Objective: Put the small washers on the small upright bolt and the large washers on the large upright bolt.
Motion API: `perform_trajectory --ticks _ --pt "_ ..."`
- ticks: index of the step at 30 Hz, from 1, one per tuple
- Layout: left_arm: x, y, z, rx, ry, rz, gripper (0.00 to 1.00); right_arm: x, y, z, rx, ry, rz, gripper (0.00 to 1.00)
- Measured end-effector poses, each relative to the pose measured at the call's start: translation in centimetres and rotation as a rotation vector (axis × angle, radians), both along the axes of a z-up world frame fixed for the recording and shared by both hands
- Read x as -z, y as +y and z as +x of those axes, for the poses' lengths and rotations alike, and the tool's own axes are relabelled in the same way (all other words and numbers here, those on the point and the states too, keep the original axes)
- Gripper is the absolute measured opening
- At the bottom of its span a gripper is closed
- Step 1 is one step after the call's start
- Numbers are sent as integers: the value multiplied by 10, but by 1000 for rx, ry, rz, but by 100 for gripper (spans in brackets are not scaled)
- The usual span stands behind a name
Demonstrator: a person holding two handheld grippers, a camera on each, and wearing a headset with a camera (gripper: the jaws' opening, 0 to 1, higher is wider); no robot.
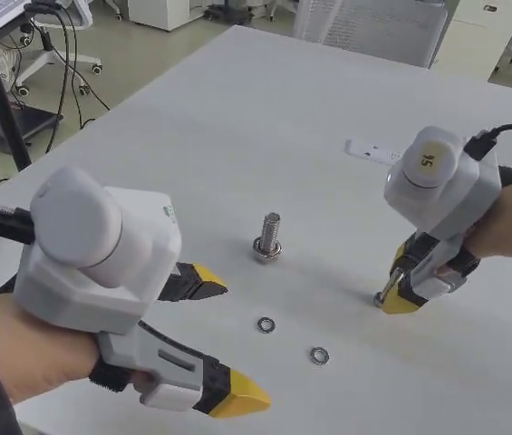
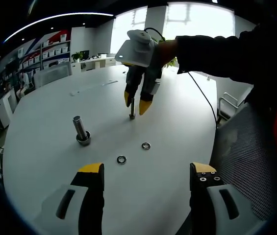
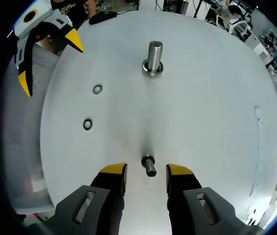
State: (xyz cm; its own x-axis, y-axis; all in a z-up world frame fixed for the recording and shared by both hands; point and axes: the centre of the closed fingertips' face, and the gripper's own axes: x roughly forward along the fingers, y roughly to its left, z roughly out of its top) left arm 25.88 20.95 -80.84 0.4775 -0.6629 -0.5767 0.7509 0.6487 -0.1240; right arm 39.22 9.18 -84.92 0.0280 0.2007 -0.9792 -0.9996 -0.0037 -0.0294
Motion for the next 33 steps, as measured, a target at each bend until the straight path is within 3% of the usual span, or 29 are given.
perform_trajectory --ticks 16,24,33 --pt "-2 -1 0 7 -5 2 70 -6 -25 -8 55 -3 5 36" --pt "-2 -2 0 13 -8 2 70 -4 -37 -27 71 9 1 36" --pt "-4 -2 -1 13 -15 2 70 -3 -35 -48 66 19 10 36"
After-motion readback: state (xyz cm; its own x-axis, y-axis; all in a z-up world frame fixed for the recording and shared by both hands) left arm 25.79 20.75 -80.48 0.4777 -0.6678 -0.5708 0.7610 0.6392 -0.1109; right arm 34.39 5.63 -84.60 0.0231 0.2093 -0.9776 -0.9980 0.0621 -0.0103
